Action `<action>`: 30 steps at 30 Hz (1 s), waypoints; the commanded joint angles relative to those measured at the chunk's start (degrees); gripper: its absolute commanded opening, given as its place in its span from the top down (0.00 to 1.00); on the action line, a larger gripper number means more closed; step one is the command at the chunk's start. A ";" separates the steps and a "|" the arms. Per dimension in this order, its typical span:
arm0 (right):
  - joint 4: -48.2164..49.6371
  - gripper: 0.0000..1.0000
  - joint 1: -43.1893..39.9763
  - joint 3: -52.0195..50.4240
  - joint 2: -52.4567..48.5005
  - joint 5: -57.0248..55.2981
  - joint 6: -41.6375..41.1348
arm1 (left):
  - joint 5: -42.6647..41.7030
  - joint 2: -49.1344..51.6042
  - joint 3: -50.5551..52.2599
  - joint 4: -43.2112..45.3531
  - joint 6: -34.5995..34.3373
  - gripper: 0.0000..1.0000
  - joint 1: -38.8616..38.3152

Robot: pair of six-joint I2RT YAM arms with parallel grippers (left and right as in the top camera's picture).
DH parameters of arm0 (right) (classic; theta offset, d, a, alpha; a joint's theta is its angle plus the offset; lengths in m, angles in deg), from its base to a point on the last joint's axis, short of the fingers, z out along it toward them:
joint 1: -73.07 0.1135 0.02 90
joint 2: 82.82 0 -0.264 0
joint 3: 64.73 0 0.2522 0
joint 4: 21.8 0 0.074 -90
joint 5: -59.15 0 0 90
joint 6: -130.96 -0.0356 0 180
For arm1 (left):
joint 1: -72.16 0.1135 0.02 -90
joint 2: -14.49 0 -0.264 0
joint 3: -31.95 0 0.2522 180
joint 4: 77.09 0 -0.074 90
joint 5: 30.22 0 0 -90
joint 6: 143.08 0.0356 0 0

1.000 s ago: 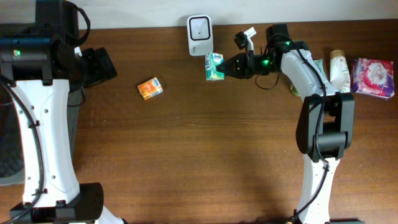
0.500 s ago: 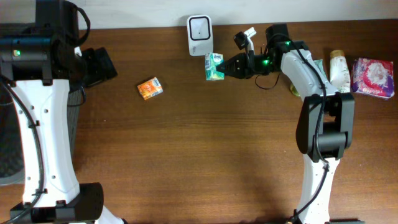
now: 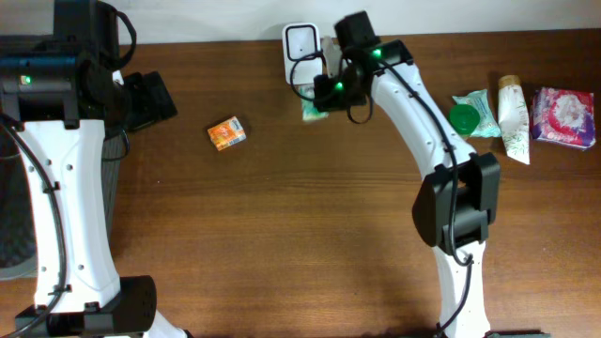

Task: Scan the item barcode
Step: 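Raise the teal Kleenex pack and hold it before the scanner, then carry the teal pack right and drop it at the table edge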

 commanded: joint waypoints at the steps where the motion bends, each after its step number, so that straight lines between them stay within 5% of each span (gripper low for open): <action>1: 7.48 0.96 4.00 2.25 -0.02 -34.05 5.99 | 0.22 -0.87 -0.15 -0.07 -0.35 0.01 0.11; 5: 22.82 0.96 4.26 2.25 -1.79 -31.89 11.96 | 0.22 -0.87 -0.15 -0.07 -0.35 0.01 0.11; 9: 37.59 0.96 4.31 2.25 -6.21 -28.55 30.97 | 0.22 -0.87 -0.15 -0.07 -0.35 0.01 0.11; 13: 45.92 0.96 4.31 2.25 -10.36 -28.35 41.66 | 0.22 -0.87 -0.15 -0.04 -0.35 0.01 0.11; 23: 47.32 0.96 4.31 2.27 -13.11 -29.70 41.40 | 0.22 -0.87 -0.15 -0.04 -0.35 0.01 0.11; 26: 46.82 0.96 4.31 2.67 -12.41 -39.01 40.79 | 0.22 -0.87 -0.15 -0.07 -0.35 0.01 0.11; 30: 35.82 0.96 2.34 9.20 -6.54 -41.62 25.64 | 0.22 -0.87 -0.15 -0.07 -0.35 0.01 0.11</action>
